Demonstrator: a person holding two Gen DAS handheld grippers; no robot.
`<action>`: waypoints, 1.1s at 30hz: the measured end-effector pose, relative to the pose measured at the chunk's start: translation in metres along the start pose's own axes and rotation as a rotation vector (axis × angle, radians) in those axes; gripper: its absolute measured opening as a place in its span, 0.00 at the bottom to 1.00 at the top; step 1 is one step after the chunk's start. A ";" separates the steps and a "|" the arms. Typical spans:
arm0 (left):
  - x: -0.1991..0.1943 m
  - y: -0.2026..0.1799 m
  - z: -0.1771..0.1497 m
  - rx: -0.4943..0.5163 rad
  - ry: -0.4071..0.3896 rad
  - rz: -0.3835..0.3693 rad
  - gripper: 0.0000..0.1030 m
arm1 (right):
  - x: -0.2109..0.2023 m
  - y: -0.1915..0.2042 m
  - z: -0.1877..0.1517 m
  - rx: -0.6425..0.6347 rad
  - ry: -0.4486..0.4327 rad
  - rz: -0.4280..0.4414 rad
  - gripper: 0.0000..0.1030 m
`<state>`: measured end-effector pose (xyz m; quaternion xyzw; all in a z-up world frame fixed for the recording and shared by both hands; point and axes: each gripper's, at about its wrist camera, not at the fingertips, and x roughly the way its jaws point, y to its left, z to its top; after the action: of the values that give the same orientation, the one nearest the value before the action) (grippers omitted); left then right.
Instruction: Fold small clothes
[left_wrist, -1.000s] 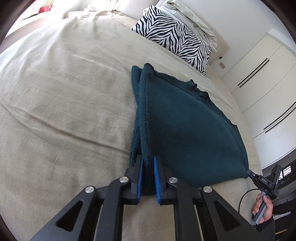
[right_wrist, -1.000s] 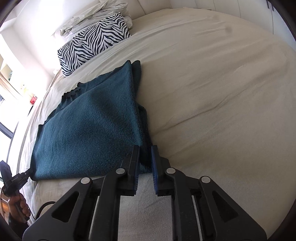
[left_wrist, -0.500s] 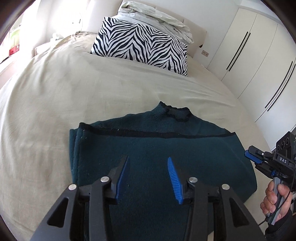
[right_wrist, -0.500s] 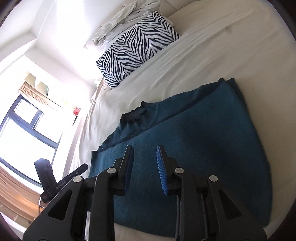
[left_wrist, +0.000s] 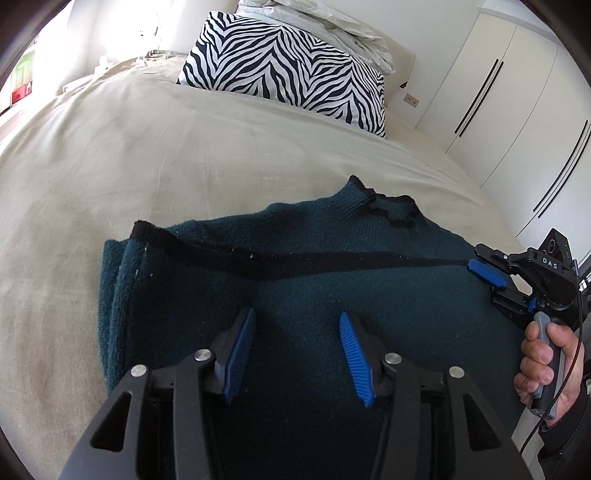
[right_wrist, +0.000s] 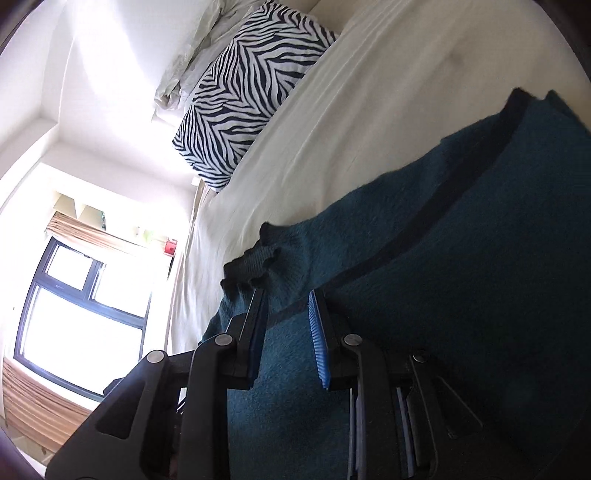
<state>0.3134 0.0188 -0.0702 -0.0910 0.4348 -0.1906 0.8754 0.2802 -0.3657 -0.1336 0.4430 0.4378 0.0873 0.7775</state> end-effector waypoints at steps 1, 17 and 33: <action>0.000 0.000 -0.001 0.003 -0.004 0.001 0.50 | -0.011 -0.012 0.007 0.026 -0.039 -0.029 0.20; -0.019 -0.005 -0.008 -0.042 -0.021 0.049 0.48 | -0.075 0.045 -0.087 -0.087 0.025 0.034 0.63; -0.080 -0.018 -0.106 -0.158 0.008 -0.066 0.37 | -0.089 -0.011 -0.123 0.064 0.070 0.138 0.54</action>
<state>0.1807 0.0366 -0.0703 -0.1736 0.4487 -0.1849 0.8569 0.1310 -0.3431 -0.1160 0.4934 0.4357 0.1418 0.7393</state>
